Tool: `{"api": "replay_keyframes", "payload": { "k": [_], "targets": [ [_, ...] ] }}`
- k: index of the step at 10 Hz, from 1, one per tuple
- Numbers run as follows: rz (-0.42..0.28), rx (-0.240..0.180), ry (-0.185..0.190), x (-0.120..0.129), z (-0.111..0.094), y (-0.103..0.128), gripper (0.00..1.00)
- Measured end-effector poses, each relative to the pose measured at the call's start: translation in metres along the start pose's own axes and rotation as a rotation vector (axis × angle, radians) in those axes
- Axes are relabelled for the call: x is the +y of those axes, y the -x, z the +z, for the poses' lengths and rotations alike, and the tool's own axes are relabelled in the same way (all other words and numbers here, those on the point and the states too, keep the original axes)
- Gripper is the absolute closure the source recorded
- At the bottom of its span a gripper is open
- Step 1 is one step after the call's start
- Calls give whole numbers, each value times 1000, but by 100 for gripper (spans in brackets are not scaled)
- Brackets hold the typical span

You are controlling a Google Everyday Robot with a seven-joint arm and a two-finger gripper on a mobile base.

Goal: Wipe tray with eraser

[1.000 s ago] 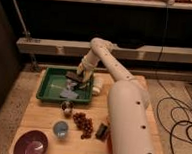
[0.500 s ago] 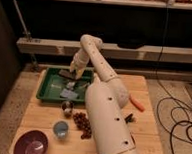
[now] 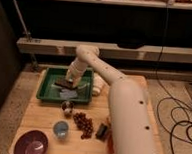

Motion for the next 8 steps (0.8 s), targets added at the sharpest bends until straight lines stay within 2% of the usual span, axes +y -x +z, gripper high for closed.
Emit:
{"api": "replay_keyframes", "payload": {
  "k": [1,3,5,8],
  "targets": [
    [2,-14,-37,8,0,-2,100],
    [-2,-39,-62,13,0,-1,100],
    [10,-24,-82,31,-19,-15,100],
    [15,22,-85,38,-48,-28,100]
  ]
}}
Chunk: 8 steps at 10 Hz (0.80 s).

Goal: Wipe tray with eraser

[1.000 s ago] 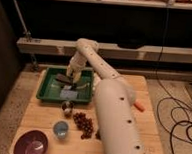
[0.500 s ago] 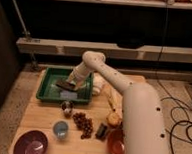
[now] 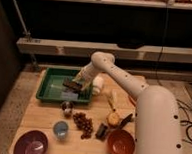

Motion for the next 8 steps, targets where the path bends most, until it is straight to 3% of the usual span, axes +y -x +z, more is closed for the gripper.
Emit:
{"api": "replay_keyframes", "payload": {
  "k": [3,5,8],
  "targets": [
    [-8,39,-10,-24,-13,-10,100],
    [-19,41,-25,-40,-4,-13,100],
    [-55,31,-18,-74,28,7,100]
  ]
}}
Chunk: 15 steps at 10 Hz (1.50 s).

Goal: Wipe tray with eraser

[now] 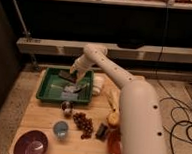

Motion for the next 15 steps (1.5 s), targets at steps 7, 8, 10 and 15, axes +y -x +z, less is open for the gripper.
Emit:
{"api": "replay_keyframes", "payload": {
  "k": [7,8,10,15],
  "targets": [
    [-108,-59,88,3,31,50,100],
    [-130,-76,94,15,26,62,100],
    [-150,-88,91,35,11,70,100],
    [-121,-53,87,90,-40,32,100]
  ]
}}
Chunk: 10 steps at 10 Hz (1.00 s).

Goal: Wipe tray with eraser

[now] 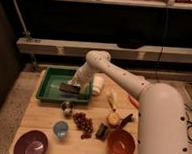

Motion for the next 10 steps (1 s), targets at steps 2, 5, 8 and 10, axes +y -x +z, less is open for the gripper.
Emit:
{"api": "replay_keyframes", "payload": {
  "k": [2,5,8,10],
  "targets": [
    [29,37,-2,10,-13,-19,100],
    [52,81,-41,-19,-12,-54,100],
    [49,89,-45,-64,16,-60,100],
    [53,92,-27,-93,40,-69,100]
  ]
}}
